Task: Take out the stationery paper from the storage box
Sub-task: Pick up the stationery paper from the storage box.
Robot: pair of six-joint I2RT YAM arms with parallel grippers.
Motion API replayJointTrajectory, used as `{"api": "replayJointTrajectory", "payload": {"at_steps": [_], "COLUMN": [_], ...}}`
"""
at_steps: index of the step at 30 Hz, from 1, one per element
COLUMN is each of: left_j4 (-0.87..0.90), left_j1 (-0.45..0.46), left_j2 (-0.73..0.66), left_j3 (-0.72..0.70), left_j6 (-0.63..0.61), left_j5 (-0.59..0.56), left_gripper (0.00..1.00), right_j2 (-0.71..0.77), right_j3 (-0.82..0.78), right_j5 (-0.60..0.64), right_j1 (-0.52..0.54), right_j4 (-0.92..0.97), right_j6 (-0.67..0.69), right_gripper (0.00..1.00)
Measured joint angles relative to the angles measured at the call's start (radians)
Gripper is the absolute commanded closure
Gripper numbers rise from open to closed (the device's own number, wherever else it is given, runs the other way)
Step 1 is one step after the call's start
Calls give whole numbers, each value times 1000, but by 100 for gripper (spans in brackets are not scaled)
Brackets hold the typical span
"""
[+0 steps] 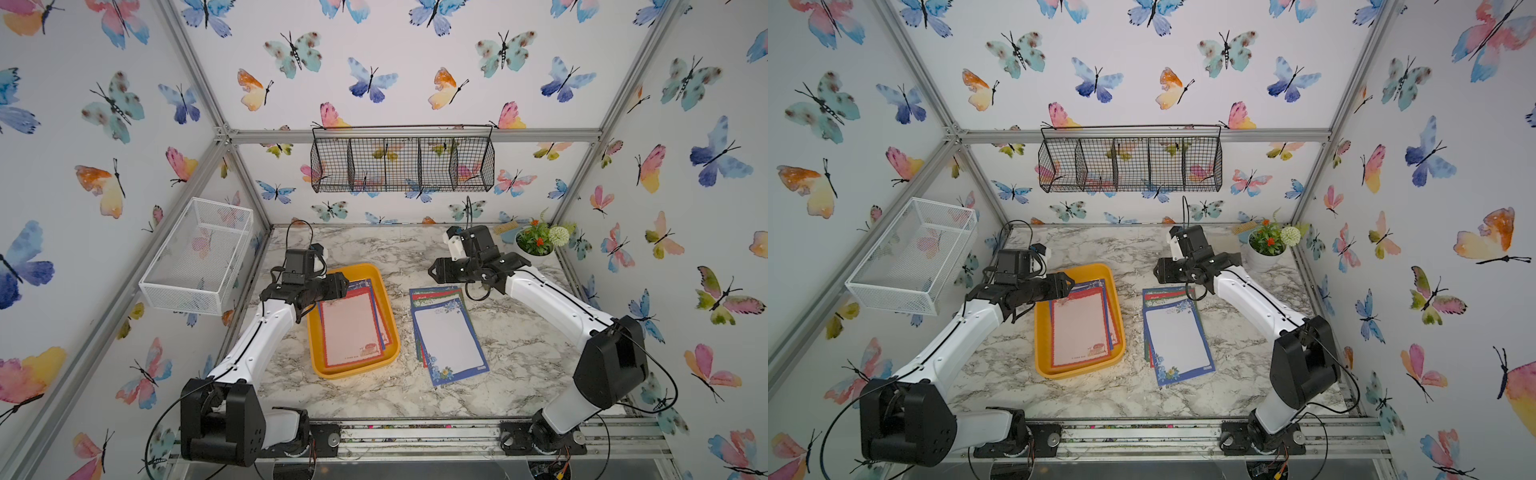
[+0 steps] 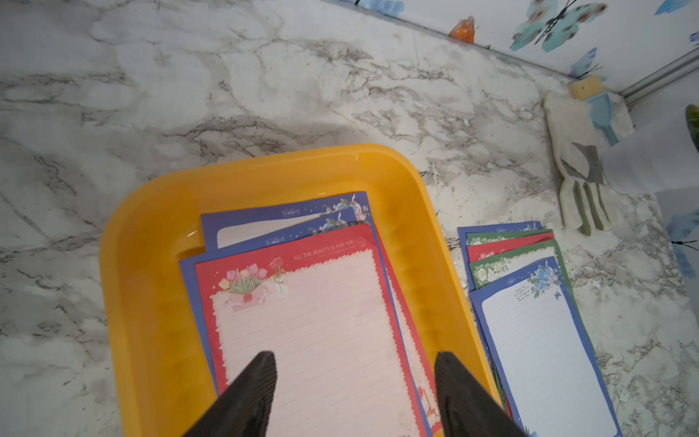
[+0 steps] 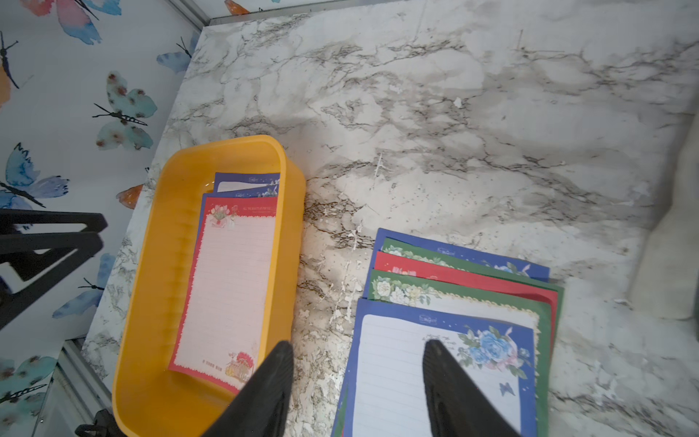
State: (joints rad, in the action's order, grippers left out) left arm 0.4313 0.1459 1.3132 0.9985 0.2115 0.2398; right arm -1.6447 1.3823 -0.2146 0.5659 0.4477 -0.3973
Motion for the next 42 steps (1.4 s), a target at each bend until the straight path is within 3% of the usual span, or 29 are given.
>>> {"api": "replayJointTrajectory", "payload": {"at_steps": [24,42], "left_j4": [81,106], "left_j1": [0,0], "left_j2": [153,327], "left_j3": [-44,26], "left_j6": [-1,-25], "left_j5": [-148,-197], "left_gripper": [33,32], "right_j2": [-210,-219], "right_j3": [49,59], "right_j5": [-113,-126], "right_j1": [169,175], "right_j4": [-125,-143], "right_j6": [-93,-100], "right_gripper": [46,46]}}
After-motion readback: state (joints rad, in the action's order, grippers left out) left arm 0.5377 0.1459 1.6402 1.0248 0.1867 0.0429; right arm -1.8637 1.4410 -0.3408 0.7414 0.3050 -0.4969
